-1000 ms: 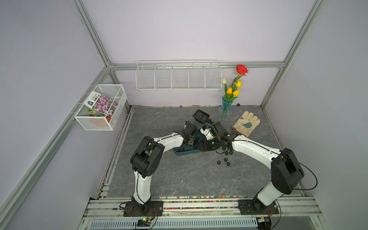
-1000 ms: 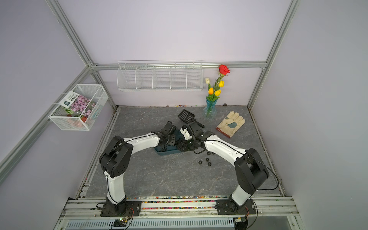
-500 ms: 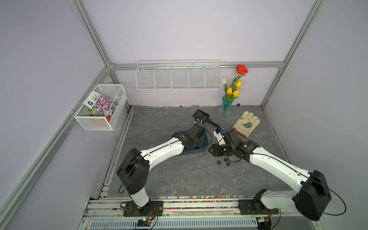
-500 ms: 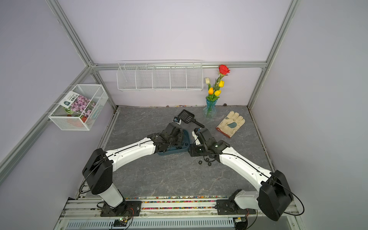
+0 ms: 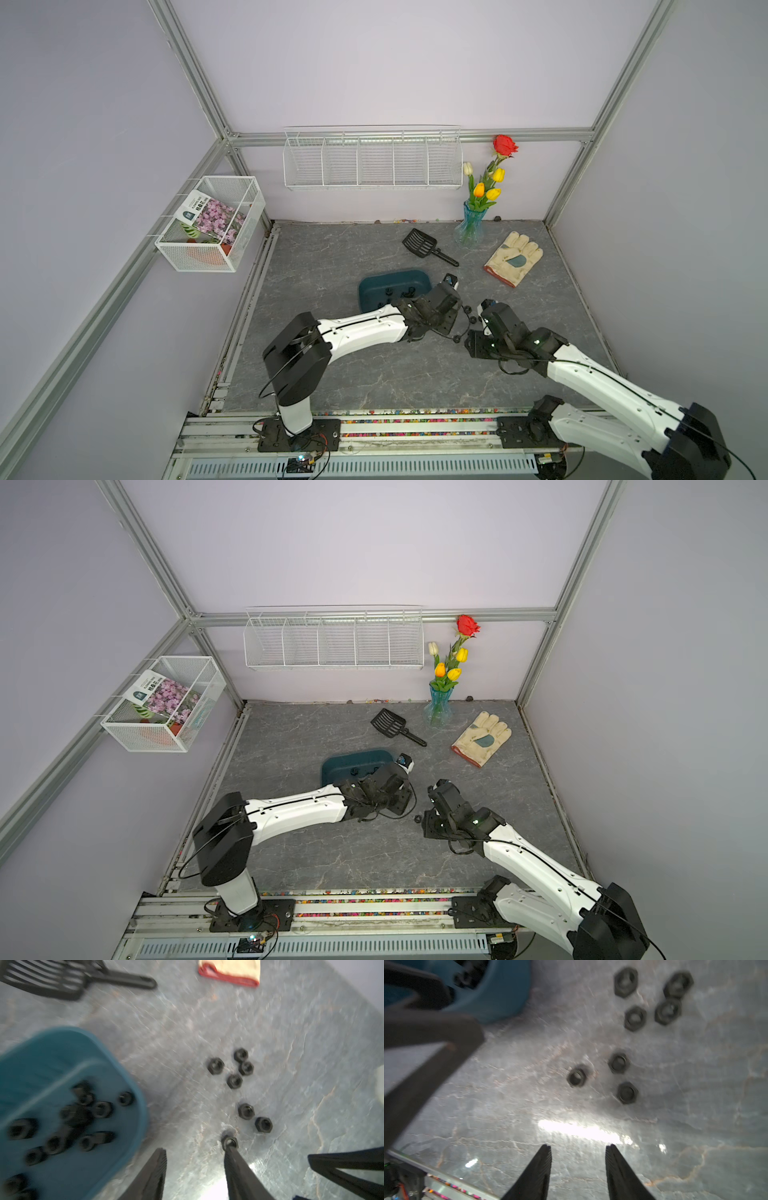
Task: Put the nuts on the desktop into the storage box
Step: Pick up the nut from the center of the board.
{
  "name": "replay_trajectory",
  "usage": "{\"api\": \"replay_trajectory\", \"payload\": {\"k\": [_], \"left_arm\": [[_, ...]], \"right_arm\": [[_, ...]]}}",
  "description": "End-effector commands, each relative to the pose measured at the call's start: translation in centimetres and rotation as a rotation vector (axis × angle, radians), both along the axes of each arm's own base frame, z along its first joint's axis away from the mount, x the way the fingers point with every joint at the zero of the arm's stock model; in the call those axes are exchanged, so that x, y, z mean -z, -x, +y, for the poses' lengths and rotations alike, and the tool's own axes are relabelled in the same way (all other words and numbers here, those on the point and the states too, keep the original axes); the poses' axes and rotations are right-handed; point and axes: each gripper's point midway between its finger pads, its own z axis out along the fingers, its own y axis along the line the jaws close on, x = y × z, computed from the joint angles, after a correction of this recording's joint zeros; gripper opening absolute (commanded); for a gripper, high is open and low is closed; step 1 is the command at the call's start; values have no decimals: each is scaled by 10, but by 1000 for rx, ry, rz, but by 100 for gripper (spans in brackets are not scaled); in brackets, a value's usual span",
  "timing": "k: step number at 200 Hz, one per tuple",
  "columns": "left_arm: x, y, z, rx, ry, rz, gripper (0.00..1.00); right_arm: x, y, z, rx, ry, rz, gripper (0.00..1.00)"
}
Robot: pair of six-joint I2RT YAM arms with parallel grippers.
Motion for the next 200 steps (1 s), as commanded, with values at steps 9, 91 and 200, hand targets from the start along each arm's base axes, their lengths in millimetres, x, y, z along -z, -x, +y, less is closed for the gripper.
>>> {"api": "replay_trajectory", "payload": {"k": [9, 91, 200], "left_arm": [[22, 19, -17, 56, -55, 67, 50], [60, 31, -24, 84, -102, 138, 49], [83, 31, -40, 99, -107, 174, 48]], "right_arm": [[17, 13, -14, 67, 10, 42, 47], [39, 36, -15, 66, -48, 102, 47], [44, 40, -8, 52, -112, 100, 47]]}}
